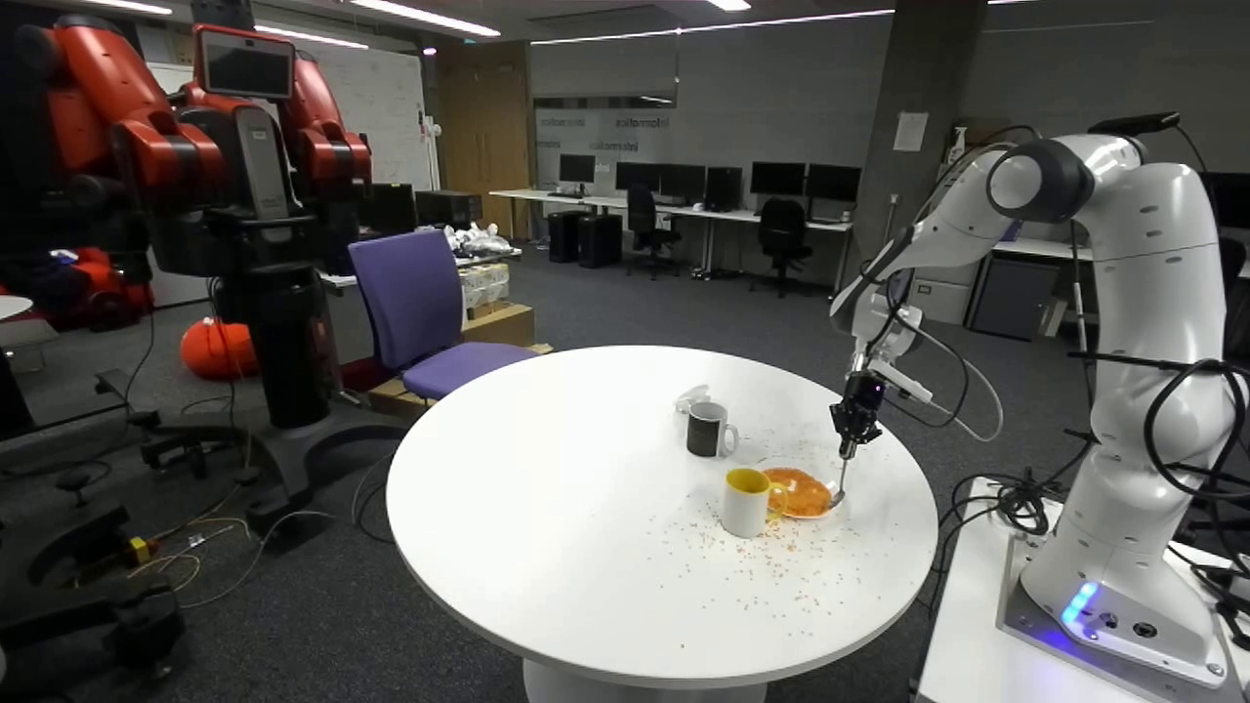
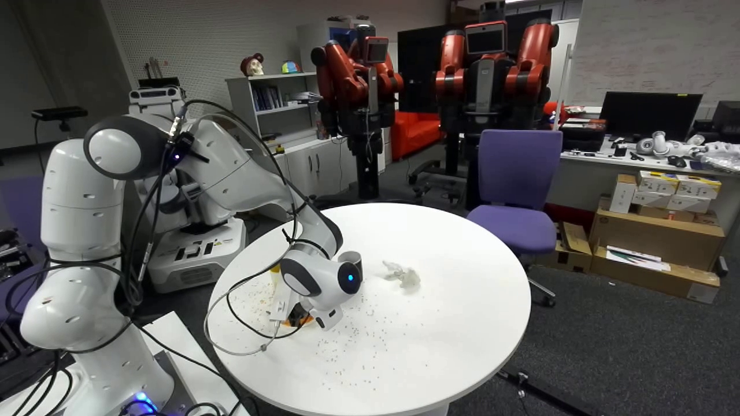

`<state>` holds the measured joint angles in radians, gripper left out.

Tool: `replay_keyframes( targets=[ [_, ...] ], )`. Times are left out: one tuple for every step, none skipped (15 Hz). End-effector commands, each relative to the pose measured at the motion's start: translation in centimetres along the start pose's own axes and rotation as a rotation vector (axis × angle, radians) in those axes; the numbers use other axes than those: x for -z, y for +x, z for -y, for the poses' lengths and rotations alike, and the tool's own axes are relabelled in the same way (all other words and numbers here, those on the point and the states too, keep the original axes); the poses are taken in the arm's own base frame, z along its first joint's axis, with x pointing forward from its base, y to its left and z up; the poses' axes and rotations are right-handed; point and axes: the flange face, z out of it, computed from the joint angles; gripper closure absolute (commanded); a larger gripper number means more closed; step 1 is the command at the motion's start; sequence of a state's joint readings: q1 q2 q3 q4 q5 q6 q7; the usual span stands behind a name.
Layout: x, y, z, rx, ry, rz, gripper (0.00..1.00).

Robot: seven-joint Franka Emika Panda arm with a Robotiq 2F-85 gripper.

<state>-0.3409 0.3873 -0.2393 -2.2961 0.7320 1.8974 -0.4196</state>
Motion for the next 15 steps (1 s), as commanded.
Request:
replay_keyframes(
  targets=[
    [0.1, 0.7, 0.4, -0.035, -0.012, 0.027, 0.99],
    [0.1, 0.9, 0.4, -0.041, -0.015, 0.027, 0.99],
    [0.0, 1.0, 0.3, -0.046, -0.018, 0.026, 0.99],
    [0.0, 1.3, 0.3, -0.051, -0.022, 0.025, 0.99],
    [0.0, 1.4, 0.2, -0.055, -0.026, 0.025, 0.99],
    [-0.1, 1.6, 0.3, -0.057, -0.027, 0.027, 0.99],
    [-0.1, 1.8, 0.3, -0.06, -0.03, 0.028, 0.99],
    [-0.1, 1.9, 0.3, -0.062, -0.032, 0.029, 0.99],
    [-0.2, 2.0, 0.3, -0.064, -0.034, 0.029, 0.99],
    [-0.2, 2.2, 0.3, -0.067, -0.036, 0.028, 0.99],
    [-0.1, 2.3, 0.3, -0.07, -0.038, 0.027, 0.99],
    [-0.1, 2.4, 0.2, -0.071, -0.04, 0.024, 0.99],
    [-0.2, 2.5, 0.2, -0.071, -0.04, 0.025, 0.99],
    [-0.2, 2.6, 0.3, -0.07, -0.04, 0.022, 0.99],
    [-0.2, 2.7, 0.3, -0.067, -0.042, 0.018, 0.99]
  ],
)
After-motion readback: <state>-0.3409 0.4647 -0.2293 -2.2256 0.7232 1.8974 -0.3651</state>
